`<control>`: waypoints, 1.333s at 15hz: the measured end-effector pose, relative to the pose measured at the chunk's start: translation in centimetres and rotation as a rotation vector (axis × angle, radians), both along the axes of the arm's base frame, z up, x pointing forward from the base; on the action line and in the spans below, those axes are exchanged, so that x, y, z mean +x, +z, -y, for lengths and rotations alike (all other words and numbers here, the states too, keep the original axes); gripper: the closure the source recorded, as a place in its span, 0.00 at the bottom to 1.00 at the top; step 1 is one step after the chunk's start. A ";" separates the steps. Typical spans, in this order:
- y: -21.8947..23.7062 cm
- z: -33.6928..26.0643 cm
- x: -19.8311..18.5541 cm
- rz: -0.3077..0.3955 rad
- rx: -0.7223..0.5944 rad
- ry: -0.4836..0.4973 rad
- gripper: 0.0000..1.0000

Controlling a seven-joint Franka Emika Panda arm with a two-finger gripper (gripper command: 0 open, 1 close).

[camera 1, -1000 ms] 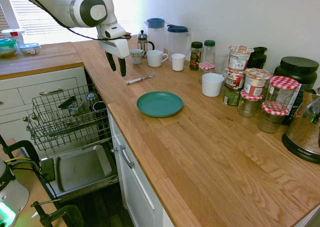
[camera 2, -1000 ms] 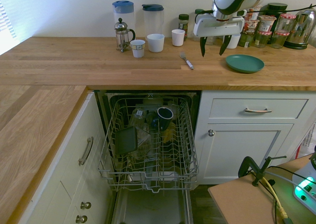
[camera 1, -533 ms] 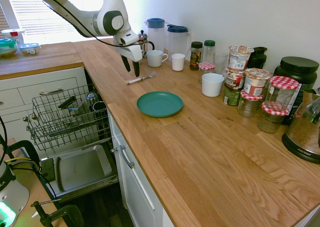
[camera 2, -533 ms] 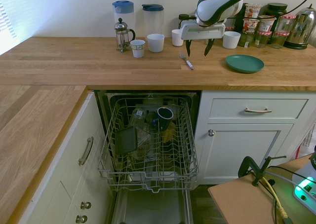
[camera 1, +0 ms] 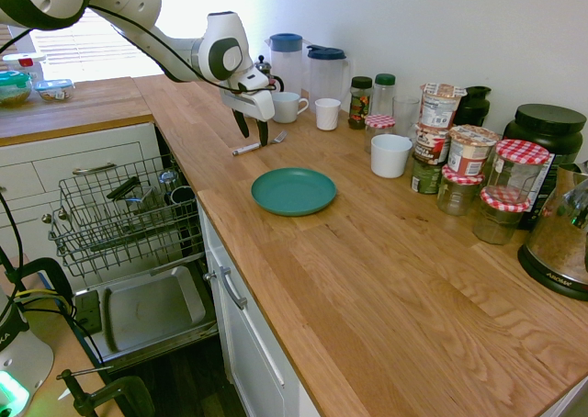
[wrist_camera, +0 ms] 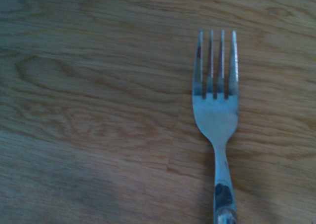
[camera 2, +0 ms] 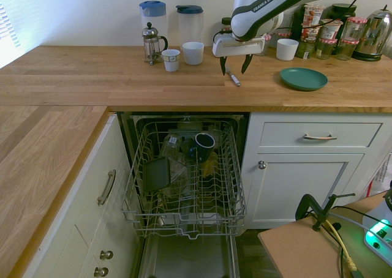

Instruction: Put the fork in the dishwasher

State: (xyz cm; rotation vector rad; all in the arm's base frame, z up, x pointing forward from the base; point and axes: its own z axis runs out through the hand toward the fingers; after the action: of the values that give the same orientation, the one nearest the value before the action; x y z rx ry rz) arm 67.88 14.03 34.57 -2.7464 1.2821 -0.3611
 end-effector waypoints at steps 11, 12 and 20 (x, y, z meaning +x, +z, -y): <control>-0.9 0.0 1.9 -0.060 0.012 -0.004 1.00; -0.9 0.1 2.0 -0.061 0.011 -0.005 1.00; -0.9 0.9 2.1 -0.076 0.016 -0.019 1.00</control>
State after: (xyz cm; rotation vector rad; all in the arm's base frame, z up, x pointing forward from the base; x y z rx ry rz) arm 69.96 13.15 33.66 -2.7609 1.3235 -0.2486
